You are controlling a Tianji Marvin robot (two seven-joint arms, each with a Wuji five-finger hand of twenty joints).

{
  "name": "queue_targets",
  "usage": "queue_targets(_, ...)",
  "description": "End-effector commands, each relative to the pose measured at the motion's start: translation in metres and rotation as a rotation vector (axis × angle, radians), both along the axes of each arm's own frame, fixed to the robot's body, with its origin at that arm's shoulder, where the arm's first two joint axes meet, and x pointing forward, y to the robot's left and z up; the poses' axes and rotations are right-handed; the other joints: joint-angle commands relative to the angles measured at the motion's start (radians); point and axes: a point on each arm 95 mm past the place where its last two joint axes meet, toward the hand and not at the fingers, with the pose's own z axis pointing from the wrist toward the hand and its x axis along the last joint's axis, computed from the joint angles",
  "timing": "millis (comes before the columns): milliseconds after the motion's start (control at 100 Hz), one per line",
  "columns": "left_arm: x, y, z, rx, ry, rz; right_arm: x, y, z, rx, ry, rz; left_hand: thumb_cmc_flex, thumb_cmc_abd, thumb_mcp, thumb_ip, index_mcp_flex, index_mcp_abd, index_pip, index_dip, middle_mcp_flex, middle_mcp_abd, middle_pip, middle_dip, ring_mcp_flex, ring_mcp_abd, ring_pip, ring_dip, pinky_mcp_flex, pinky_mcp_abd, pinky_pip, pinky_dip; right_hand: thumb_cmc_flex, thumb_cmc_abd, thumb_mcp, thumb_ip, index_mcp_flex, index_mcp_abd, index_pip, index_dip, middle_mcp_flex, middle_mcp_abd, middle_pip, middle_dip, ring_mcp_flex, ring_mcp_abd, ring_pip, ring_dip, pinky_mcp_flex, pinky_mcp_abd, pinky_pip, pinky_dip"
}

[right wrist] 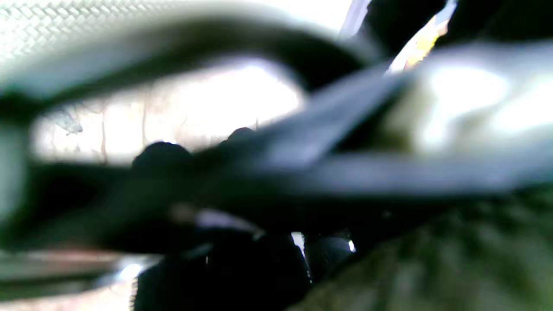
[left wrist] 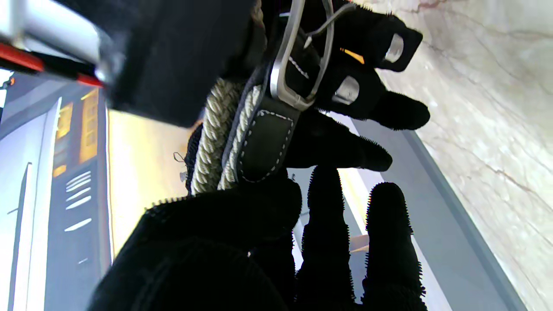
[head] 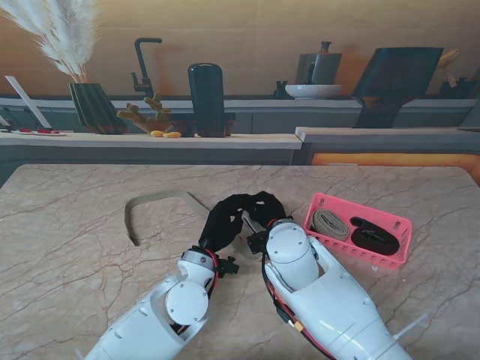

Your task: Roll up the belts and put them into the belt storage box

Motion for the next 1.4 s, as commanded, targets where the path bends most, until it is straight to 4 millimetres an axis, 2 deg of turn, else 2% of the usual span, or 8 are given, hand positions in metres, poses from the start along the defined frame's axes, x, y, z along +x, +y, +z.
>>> queue_targets(0,-0.004,-0.006,0.0,0.004,0.007,-0.013,0.0,0.004,0.004,0.012,0.0,-0.005,0.055,0.025,-0.008,-0.048,-0.006,0.041,0.184,0.153,0.015,-0.032,0.034,0.039,0.017,-0.034,0.004,0.028,0.002,-0.012,0.006,-0.004,0.015,-0.027,0.002,-0.021,0.008,-0.017,0.029,-0.015,0.001,0.004,0.034,-0.006,0.052,-0.031,0.033,0.001,0.013,-0.033,0.044,-0.015)
queue_targets(160,-0.004,-0.006,-0.001,-0.005,0.021,-0.012,0.0,0.004,0.004,0.017,0.005,-0.007,0.147,0.025,-0.027,-0.116,-0.032,0.046,0.264,0.333,0.044,-0.053,0.112,0.125,0.049,-0.034,0.04,0.147,0.003,-0.019,0.015,0.001,0.01,-0.02,-0.016,-0.018,0.005,-0.015,0.03,-0.019,-0.006,0.005,0.031,-0.004,0.044,-0.015,0.028,-0.004,-0.004,-0.02,0.039,-0.015)
queue_targets(240,-0.004,-0.006,-0.003,-0.019,0.037,-0.003,-0.001,0.003,0.006,0.025,0.003,-0.009,0.165,0.007,-0.034,-0.138,0.007,0.037,0.269,0.387,0.104,-0.079,0.168,0.178,0.094,-0.019,0.059,0.21,0.008,-0.014,0.028,-0.008,-0.007,-0.007,-0.065,-0.004,-0.012,-0.016,0.023,-0.026,-0.031,0.003,0.02,0.012,-0.02,0.038,0.013,-0.004,-0.081,0.021,0.009,-0.01)
queue_targets(420,-0.003,-0.003,-0.004,-0.052,0.086,0.034,-0.002,-0.004,0.011,0.032,-0.028,-0.008,0.166,0.018,-0.057,-0.134,0.047,0.034,0.276,0.464,0.208,-0.067,0.307,0.318,0.205,0.029,0.158,0.3,0.041,0.005,0.094,-0.031,-0.118,0.065,-0.252,0.054,-0.042,-0.021,-0.111,0.05,-0.149,-0.005,-0.059,0.023,-0.292,0.22,-0.208,-0.012,-0.382,0.112,-0.172,0.004)
queue_targets(580,-0.004,-0.001,-0.002,-0.105,0.152,0.065,-0.002,-0.013,0.016,0.043,-0.056,-0.011,0.166,0.021,-0.056,-0.129,0.06,0.034,0.276,0.491,0.225,-0.053,0.33,0.365,0.225,0.059,0.207,0.321,0.061,0.022,0.136,-0.036,-0.184,0.11,-0.333,0.102,-0.035,-0.029,-0.207,0.145,-0.218,-0.008,-0.119,0.003,-0.424,0.273,-0.31,-0.018,-0.513,0.122,-0.253,0.013)
queue_targets(910,-0.003,0.006,0.002,-0.255,0.278,0.082,-0.006,-0.033,0.025,0.059,-0.208,0.064,0.166,0.007,-0.051,-0.124,0.042,0.025,0.239,0.495,0.238,-0.034,0.308,0.382,0.236,0.059,0.212,0.326,0.067,0.027,0.159,-0.043,-0.243,0.067,-0.413,0.067,-0.011,-0.114,-0.289,0.195,-0.254,-0.059,-0.248,-0.042,-0.577,0.258,-0.494,-0.034,-0.635,0.114,-0.415,0.031)
queue_targets(1100,-0.006,0.007,0.007,-0.368,0.35,0.09,-0.009,-0.046,0.025,-0.009,-0.364,0.163,0.166,-0.015,-0.055,-0.145,0.025,0.014,0.209,0.488,0.257,-0.029,0.306,0.402,0.256,0.059,0.211,0.333,0.077,0.03,0.168,-0.036,-0.181,0.012,-0.401,0.037,0.008,-0.261,-0.268,0.23,-0.255,-0.117,-0.32,-0.047,-0.615,0.201,-0.601,-0.048,-0.655,0.098,-0.525,0.057)
queue_targets(1390,-0.009,0.008,0.015,-0.593,0.516,0.115,-0.02,-0.073,0.022,-0.258,-0.613,0.427,0.166,-0.019,-0.036,-0.149,-0.007,0.031,0.208,0.479,0.271,-0.02,0.339,0.467,0.267,0.075,0.26,0.384,0.083,0.037,0.197,-0.019,-0.294,-0.248,-0.121,-0.02,-0.128,-0.48,-0.244,0.234,-0.232,-0.188,-0.429,-0.046,-0.6,0.151,-0.752,-0.076,-0.637,0.084,-0.696,0.124)
